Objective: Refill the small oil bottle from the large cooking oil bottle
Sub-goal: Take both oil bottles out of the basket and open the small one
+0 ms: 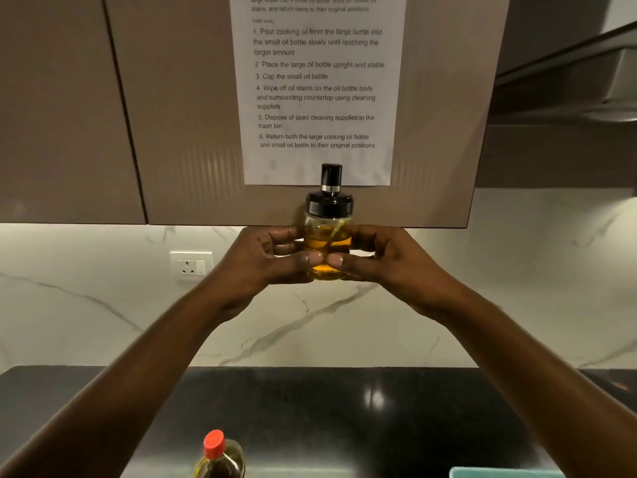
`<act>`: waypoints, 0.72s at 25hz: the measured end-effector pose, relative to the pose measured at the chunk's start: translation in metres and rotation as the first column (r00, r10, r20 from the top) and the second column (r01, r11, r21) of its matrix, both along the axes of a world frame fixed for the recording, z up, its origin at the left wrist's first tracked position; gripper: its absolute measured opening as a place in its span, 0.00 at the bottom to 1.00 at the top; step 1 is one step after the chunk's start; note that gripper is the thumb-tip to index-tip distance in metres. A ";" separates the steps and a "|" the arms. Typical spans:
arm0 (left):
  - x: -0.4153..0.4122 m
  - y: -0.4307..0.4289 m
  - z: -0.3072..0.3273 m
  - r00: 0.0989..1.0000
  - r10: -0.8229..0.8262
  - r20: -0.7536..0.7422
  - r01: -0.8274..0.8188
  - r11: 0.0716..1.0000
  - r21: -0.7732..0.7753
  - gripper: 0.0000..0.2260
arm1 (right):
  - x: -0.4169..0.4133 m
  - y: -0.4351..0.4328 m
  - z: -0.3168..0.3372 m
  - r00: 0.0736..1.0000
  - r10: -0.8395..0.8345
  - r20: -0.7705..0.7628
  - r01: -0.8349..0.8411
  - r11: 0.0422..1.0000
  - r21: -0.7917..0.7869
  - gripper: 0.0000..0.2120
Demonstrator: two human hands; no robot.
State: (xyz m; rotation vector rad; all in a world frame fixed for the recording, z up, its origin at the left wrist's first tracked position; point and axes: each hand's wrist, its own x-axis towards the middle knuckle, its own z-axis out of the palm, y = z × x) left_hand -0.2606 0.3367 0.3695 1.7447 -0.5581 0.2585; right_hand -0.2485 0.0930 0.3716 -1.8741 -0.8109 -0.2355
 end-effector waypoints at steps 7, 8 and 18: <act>0.002 -0.001 -0.021 0.999 -0.024 -0.029 0.024 1.000 -0.004 0.17 | -0.005 -0.002 -0.016 0.999 -0.022 -0.033 0.022 1.000 -0.006 0.26; 0.002 -0.002 -0.029 0.999 -0.031 -0.036 0.031 1.000 -0.003 0.17 | -0.006 -0.004 -0.023 0.999 -0.018 -0.045 0.018 1.000 -0.006 0.25; -0.041 -0.012 -0.235 0.944 -0.067 -0.324 0.083 0.996 0.037 0.24 | -0.048 -0.022 -0.219 0.924 -0.002 -0.383 -0.063 0.986 -0.157 0.25</act>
